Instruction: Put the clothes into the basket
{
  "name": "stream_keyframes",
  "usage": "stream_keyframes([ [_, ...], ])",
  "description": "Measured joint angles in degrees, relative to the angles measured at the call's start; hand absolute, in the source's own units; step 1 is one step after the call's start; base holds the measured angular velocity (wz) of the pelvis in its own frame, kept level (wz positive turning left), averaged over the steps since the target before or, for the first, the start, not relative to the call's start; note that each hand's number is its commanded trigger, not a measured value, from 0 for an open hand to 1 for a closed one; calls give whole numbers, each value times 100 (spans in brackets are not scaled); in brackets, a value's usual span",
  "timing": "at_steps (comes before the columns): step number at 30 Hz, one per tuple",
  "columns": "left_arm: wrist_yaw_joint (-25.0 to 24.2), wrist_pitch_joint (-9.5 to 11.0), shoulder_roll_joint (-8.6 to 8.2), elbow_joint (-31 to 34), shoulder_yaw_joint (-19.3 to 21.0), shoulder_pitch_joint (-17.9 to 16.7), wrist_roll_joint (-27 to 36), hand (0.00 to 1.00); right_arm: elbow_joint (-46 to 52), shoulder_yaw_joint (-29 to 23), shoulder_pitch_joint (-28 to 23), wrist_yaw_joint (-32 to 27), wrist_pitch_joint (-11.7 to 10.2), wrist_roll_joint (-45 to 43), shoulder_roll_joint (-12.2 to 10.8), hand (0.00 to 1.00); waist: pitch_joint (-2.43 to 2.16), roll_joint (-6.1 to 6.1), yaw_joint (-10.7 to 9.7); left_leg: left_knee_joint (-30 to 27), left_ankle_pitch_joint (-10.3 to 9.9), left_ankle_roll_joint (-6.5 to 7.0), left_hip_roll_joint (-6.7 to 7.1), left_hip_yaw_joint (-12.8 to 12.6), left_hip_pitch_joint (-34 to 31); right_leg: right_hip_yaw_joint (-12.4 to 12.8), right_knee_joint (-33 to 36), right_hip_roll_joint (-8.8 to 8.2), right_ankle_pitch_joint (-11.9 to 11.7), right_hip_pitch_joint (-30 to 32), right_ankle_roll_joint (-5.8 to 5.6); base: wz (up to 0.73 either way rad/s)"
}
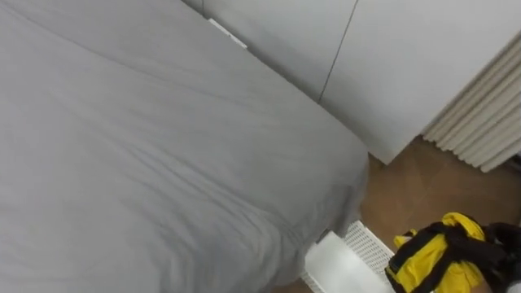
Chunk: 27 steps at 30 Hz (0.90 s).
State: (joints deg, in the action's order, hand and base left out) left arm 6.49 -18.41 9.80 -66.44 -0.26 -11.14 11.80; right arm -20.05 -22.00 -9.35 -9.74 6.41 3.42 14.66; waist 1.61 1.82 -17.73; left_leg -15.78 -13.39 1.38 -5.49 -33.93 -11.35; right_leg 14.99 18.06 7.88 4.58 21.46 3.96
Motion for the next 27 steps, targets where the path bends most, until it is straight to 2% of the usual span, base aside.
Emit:
stream_keyframes([
  [1,0,0,0,0,-96,54,3,0,-60,2,62,-41,-18,-7,6,100,19,38,-2,-42,-4,17,6,-1,-84,5,74,-7,13,97,-15,0],
  [2,0,1,-1,-35,-250,178,12,0,-277,33,224,-106,-131,38,30,100,41,95,4,-103,2,50,31,-14,-258,9,225,-32,42,304,-39,0],
  [4,2,94,2,-160,-455,311,188,0,-670,111,466,-138,-175,253,66,100,38,151,73,-137,27,91,82,-50,-423,82,409,-37,80,564,-70,-5],
  [7,2,244,1,-175,-662,429,588,0,-1149,375,794,-215,-291,758,205,100,23,325,115,-130,62,151,149,-53,-699,151,554,-61,130,886,-125,4],
  [9,7,268,3,-174,-791,524,672,0,-1585,588,1106,-301,-513,1023,225,100,15,404,115,-136,107,201,201,-48,-903,152,681,-96,137,1132,-144,7],
  [10,9,282,2,-173,-807,550,674,0,-1656,636,1163,-340,-547,1077,227,100,18,421,117,-136,118,209,210,-44,-952,143,700,-106,138,1190,-146,12],
  [14,14,509,8,-132,-953,623,678,0,-2179,902,1394,-485,-796,1351,320,100,1,528,244,-179,165,247,230,54,-1230,-81,769,-209,127,1454,-120,19],
  [16,15,532,9,-115,-1020,694,689,0,-2262,935,1434,-521,-892,1426,321,100,5,584,299,-173,196,262,238,114,-1311,-121,760,-226,129,1502,-119,26],
  [18,15,622,9,-116,-1182,731,891,0,-2515,1013,1563,-504,-1079,1443,320,100,7,647,358,-172,208,265,245,139,-1389,-176,764,-254,127,1578,-114,9],
  [23,21,867,9,-225,-1430,802,1122,0,-3108,1136,1667,-514,-1280,1677,319,100,6,670,459,-59,274,262,310,275,-1405,-306,760,-317,176,1588,-87,16],
  [27,22,951,-3,-231,-1466,844,1127,0,-3321,1177,1667,-546,-1290,1687,312,100,4,674,595,36,324,268,359,275,-1441,-340,763,-355,191,1667,-80,3],
])
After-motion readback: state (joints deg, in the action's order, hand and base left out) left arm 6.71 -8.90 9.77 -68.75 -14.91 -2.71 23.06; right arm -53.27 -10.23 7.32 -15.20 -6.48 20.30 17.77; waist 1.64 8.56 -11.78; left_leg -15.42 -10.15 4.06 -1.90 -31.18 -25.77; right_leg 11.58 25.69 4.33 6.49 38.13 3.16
